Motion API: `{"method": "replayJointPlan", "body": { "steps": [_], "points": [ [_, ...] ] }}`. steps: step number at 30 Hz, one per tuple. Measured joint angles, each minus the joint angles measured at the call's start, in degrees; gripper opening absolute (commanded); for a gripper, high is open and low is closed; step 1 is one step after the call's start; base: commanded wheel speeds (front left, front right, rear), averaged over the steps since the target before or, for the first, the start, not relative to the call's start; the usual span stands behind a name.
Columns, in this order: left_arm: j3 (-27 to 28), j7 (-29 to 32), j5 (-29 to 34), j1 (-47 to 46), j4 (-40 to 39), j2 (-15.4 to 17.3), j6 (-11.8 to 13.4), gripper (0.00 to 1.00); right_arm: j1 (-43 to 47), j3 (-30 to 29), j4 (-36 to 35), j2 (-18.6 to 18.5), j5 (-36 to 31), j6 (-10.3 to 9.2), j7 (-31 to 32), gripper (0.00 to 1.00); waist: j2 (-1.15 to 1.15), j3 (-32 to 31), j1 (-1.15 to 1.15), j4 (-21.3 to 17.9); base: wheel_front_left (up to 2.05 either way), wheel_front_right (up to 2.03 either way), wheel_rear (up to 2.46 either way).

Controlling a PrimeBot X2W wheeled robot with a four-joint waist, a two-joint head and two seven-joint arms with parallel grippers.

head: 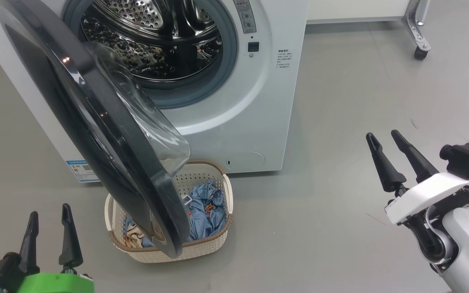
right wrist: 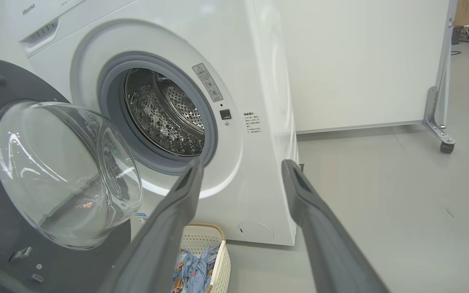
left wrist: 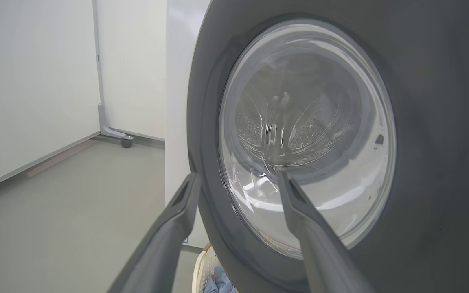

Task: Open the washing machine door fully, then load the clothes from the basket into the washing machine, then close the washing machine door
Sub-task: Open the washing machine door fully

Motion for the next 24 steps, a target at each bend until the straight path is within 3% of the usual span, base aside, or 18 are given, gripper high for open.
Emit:
{"method": "replayJointPlan", "body": {
  "steps": [8, 24],
  "points": [
    [-0.5, 0.0, 0.3, 0.6, -0.6, 0.0, 0.0, 1.00, 2.9, 0.0, 2.9, 0.3, -2.6, -1.67, -1.6, 1.00, 0.00, -0.3, 0.00, -0.5, 0.00, 0.00, 0.00],
    [-1.2, 0.0, 0.3, 1.6, -0.9, 0.0, 0.0, 1.00, 3.0, -1.4, 4.8, 1.5, -6.4, -2.63, -2.2, 1.00, 0.00, 0.0, 0.00, -0.2, 0.00, 0.00, 0.00]
  ]
}}
